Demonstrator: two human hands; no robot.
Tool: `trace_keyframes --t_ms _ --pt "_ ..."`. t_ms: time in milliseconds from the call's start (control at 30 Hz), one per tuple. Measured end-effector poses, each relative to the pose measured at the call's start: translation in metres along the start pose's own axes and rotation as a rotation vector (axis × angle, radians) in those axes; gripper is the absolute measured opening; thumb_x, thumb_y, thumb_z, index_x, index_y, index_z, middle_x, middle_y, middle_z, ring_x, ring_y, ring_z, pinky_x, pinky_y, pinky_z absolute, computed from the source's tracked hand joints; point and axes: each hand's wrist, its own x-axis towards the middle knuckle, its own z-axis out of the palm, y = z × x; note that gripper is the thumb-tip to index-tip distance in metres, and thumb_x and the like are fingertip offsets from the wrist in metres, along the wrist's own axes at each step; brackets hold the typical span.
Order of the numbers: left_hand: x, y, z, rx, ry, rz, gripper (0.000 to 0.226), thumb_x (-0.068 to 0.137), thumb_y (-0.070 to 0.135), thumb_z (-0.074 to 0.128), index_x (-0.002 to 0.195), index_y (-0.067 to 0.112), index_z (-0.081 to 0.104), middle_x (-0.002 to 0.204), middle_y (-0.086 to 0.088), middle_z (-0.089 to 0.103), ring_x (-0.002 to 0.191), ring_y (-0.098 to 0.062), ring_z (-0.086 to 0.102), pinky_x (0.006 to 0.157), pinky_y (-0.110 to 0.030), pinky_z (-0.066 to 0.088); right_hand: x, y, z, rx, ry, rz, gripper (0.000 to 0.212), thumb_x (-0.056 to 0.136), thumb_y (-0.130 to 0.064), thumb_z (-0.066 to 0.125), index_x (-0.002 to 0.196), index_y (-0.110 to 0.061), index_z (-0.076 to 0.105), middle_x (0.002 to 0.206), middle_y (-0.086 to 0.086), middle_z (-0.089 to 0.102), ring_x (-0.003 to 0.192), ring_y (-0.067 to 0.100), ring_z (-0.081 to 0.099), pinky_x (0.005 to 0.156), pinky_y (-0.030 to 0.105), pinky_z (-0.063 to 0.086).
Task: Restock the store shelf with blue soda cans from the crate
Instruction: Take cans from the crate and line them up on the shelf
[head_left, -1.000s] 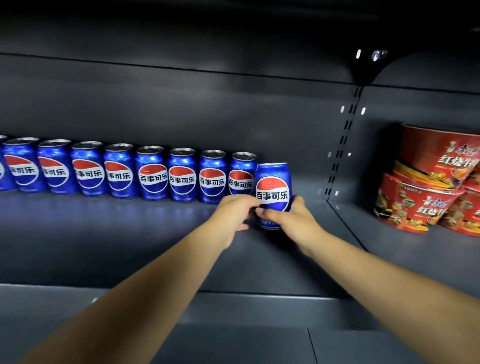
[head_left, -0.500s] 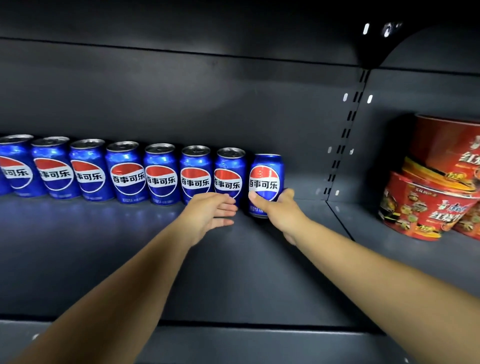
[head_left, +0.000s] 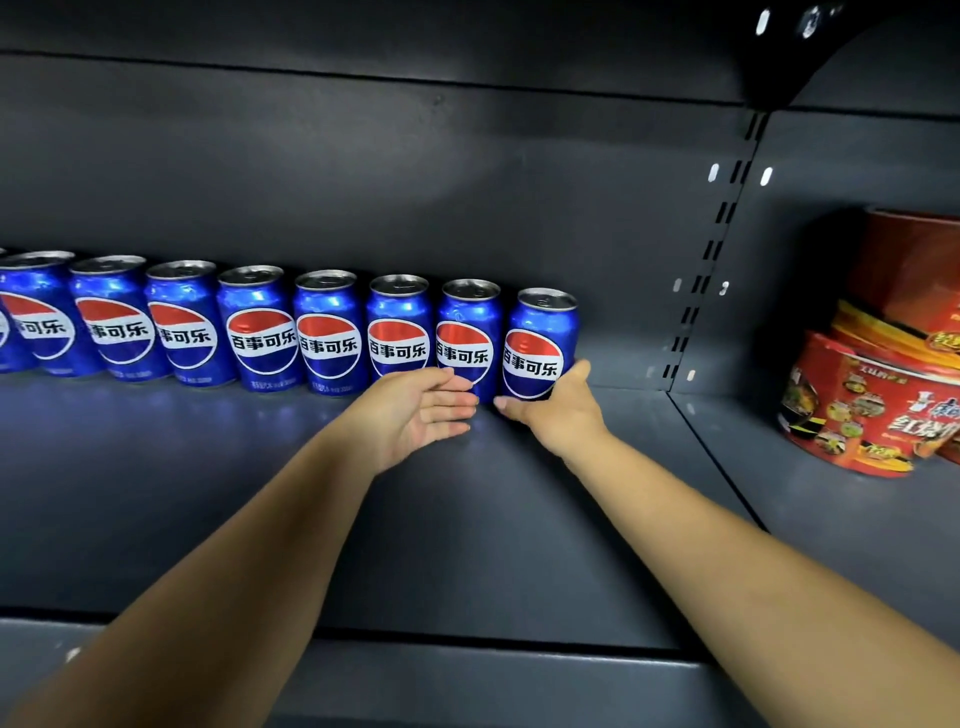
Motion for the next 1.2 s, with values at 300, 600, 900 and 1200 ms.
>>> trace_keyframes --t_ms 300,600,900,1200 --pt "-0.004 0.002 -0.005 -0.020 0.050 -0.018 0.024 0.097 0.019 0.045 0.088 0.003 0.061 0.082 -0.012 0.066 0.076 -0.020 0.063 0.056 -0.024 0.056 -0.014 0.000 -0.008 0.089 0.103 -0.085 0.071 0.070 -0.013 0.082 0.123 -0.006 0.036 0.131 0.008 0.037 0.097 0.012 0.041 0.078 0.018 0.033" --pt "-0.008 0.001 0.001 0.134 -0.032 0.069 0.025 0.096 0.031 0.047 0.094 0.012 0.063 0.097 -0.005 0.067 0.088 -0.017 0.063 0.072 -0.031 0.052 -0.009 0.005 -0.003 0.137 0.117 -0.096 0.056 0.070 -0.007 0.080 0.106 -0.014 0.037 0.124 0.009 0.052 0.107 0.022 0.053 0.083 0.026 0.040" --pt "-0.008 -0.002 0.005 0.196 0.044 0.149 0.025 0.095 0.033 0.051 0.094 0.013 0.065 0.105 -0.008 0.067 0.103 -0.018 0.062 0.071 -0.031 0.054 -0.008 0.005 -0.002 0.064 0.075 -0.119 0.047 0.082 -0.006 0.068 0.120 -0.012 0.042 0.121 0.006 0.058 0.106 0.021 0.053 0.080 0.022 0.036" --pt "-0.010 -0.001 0.006 0.225 0.049 0.147 0.035 0.095 0.043 0.046 0.092 0.014 0.065 0.106 -0.008 0.067 0.103 -0.017 0.063 0.071 -0.032 0.055 -0.004 0.006 -0.001 -0.026 0.020 -0.092 0.086 0.090 -0.011 0.061 0.151 -0.012 0.000 0.145 0.004 0.043 0.133 0.023 0.039 0.100 0.026 0.033"
